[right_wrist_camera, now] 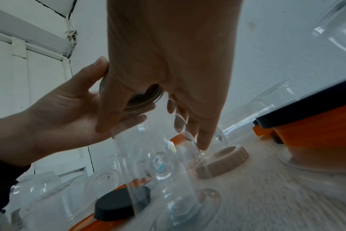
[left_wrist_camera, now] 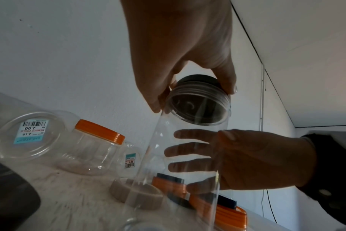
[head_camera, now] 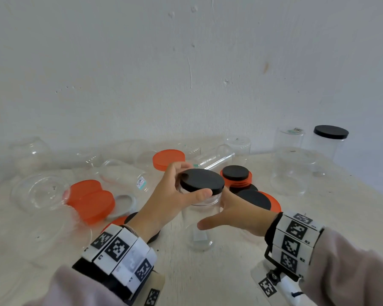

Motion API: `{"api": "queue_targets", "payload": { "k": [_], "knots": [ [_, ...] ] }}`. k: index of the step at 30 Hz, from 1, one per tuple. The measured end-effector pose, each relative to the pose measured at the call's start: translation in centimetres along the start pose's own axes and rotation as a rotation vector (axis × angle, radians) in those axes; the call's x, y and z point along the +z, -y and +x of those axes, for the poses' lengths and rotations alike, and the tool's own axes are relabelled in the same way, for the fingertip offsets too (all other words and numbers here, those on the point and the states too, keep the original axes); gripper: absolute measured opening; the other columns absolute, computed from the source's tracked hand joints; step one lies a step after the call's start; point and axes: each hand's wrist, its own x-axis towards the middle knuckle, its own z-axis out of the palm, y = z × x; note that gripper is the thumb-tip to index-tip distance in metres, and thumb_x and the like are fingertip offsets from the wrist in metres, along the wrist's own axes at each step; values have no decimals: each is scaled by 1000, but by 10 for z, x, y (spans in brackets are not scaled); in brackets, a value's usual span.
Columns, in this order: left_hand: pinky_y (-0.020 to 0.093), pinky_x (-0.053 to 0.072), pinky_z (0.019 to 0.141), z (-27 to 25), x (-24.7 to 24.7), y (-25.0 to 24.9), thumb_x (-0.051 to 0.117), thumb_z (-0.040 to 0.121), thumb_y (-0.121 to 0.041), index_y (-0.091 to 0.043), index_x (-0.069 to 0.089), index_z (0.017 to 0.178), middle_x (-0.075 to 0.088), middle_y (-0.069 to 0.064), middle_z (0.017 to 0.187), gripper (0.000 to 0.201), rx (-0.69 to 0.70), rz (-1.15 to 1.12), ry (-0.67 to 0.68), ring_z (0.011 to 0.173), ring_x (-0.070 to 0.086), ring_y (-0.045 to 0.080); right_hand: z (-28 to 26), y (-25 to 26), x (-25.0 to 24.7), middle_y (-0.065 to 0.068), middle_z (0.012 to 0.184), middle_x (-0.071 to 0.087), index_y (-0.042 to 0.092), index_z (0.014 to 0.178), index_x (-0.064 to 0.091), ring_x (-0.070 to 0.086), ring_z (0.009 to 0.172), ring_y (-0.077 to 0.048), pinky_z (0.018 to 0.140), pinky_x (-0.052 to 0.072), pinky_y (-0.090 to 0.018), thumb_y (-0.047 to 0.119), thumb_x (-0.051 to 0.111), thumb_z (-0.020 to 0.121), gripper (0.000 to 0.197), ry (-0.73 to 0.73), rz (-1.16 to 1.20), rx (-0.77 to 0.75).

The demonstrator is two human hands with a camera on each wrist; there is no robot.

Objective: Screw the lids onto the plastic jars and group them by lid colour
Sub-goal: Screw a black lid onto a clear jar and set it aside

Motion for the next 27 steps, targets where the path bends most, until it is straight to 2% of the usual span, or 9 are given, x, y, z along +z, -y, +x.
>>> {"api": "queue_targets", "payload": {
  "k": [2,6,8,12,15,17,20,23,27],
  "knots": [
    [10,44,87,-2,0,0,80,50,-55,-42,46,117,56,-21,118,76,-10,14,12,111,53,-8,1,-1,-1,16,141,42,43,147,19,36,134,-11,113,34,-38,27,89,63,110,2,-3,4],
    [6,44,82,-7,-3,-1,81,56,-49,-41,46,122,55,-23,118,75,2,25,26,107,53,-12,5,-3,-3,18,140,39,48,144,15,34,133,-11,110,32,-33,29,89,64,111,10,-32,11],
    [8,46,85,-9,-3,-1,80,54,-52,-40,46,126,55,-21,122,81,2,29,33,112,53,-7,6,-5,-3,21,137,39,51,141,15,34,133,-10,108,33,-31,29,89,65,109,11,-40,14],
    [12,45,95,-10,-3,3,78,61,-46,-40,41,133,51,-17,132,81,-4,47,41,124,48,4,8,-6,-4,33,124,39,61,127,17,36,124,-3,93,33,-19,30,88,66,99,4,-45,20],
    [11,44,96,-11,-4,7,77,63,-48,-48,39,128,48,-17,135,75,-17,50,49,127,45,4,8,-5,-3,37,119,38,67,114,19,39,114,6,83,34,-11,29,87,67,92,2,-46,21],
    [9,44,93,-11,-4,9,79,62,-51,-53,40,123,48,-21,133,73,-27,42,59,126,46,1,6,-4,-3,34,122,39,62,123,19,38,118,3,90,35,-15,29,87,67,94,5,-58,20],
    [8,42,92,-11,-5,12,81,55,-55,-55,34,125,48,-33,128,84,-38,22,79,121,45,-11,-2,2,-9,17,142,39,42,145,17,32,136,-10,112,32,-35,26,88,67,107,52,-69,7],
    [10,39,98,-11,-6,18,84,57,-48,-50,32,128,49,-40,124,89,-66,43,108,119,44,-17,-12,18,-25,18,145,40,36,147,19,32,139,-5,112,32,-32,21,87,66,107,92,-60,-38],
    [21,35,106,-14,-7,23,84,64,-37,-39,33,139,48,-30,133,91,-99,90,149,123,43,-12,-15,50,-41,17,150,32,42,144,24,30,138,-3,115,29,-35,31,84,65,100,82,-159,-96]
  ]
}}
